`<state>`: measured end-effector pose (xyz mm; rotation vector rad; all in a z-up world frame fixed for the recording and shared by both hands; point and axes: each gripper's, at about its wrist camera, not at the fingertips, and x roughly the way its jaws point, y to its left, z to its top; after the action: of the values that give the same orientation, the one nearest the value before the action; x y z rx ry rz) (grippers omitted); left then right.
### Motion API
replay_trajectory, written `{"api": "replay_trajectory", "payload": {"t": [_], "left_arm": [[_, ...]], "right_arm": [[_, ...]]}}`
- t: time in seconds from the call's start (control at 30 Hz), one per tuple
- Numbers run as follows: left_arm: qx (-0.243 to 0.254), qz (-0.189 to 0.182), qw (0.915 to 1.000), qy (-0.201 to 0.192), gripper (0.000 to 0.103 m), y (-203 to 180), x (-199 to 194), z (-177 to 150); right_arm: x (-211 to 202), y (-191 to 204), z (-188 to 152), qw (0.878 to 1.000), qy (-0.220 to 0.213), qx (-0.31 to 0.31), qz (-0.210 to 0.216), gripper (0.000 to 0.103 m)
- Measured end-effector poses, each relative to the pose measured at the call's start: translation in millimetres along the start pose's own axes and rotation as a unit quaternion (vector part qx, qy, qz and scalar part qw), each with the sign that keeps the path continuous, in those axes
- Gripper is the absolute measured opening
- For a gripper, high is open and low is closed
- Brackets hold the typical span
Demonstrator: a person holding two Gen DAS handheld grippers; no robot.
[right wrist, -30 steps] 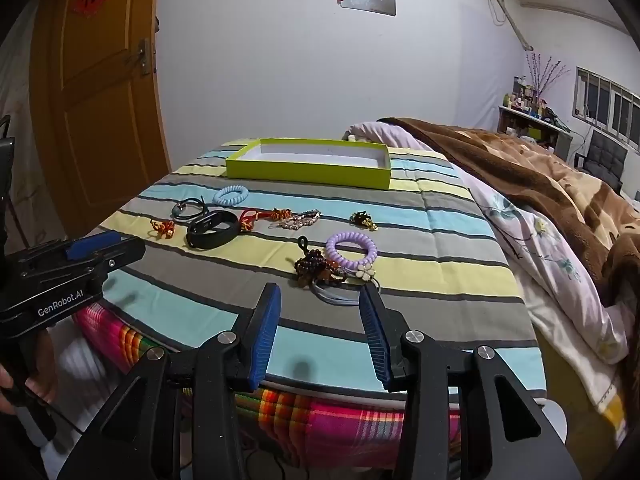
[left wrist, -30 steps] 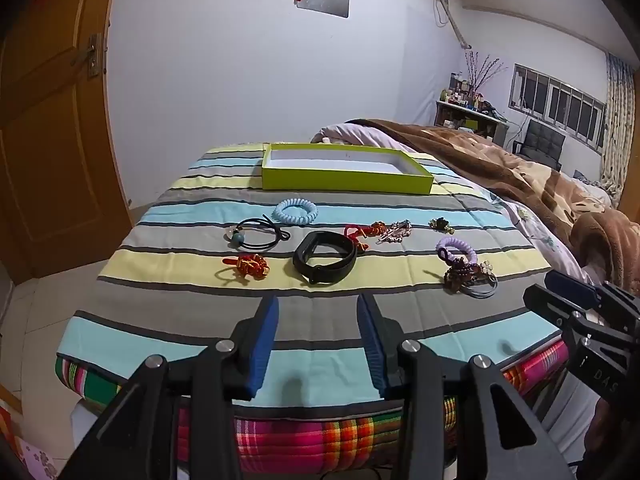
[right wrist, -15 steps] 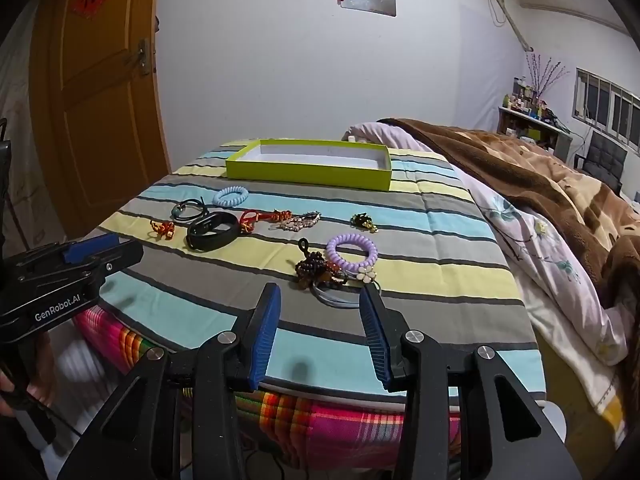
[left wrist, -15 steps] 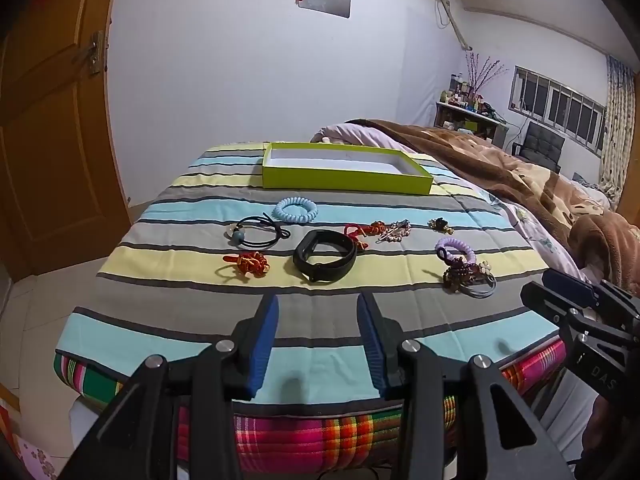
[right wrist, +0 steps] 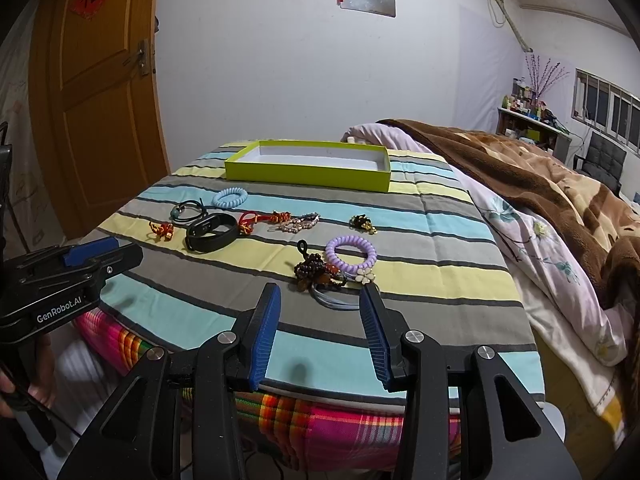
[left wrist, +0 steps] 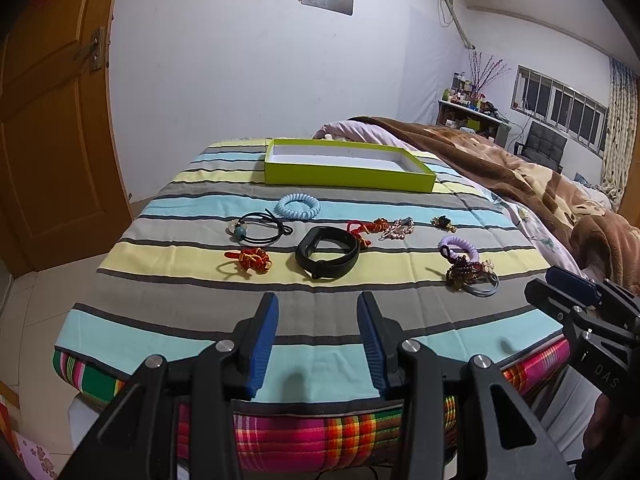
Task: Organize jewelry
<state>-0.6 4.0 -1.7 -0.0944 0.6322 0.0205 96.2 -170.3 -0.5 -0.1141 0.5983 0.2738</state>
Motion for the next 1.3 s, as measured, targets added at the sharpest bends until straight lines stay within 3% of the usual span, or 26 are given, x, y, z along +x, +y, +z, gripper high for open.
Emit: {"api": "replay_trajectory", "payload": {"t": [1.3], "left_arm": [[0.0, -0.001, 1.0, 0.003, 0.043, -0.2, -1.1, -3.9]], "right_arm": [[-1.8, 0.9, -0.3, 1.0, -0.002, -0.001, 0.0, 0.042]]}}
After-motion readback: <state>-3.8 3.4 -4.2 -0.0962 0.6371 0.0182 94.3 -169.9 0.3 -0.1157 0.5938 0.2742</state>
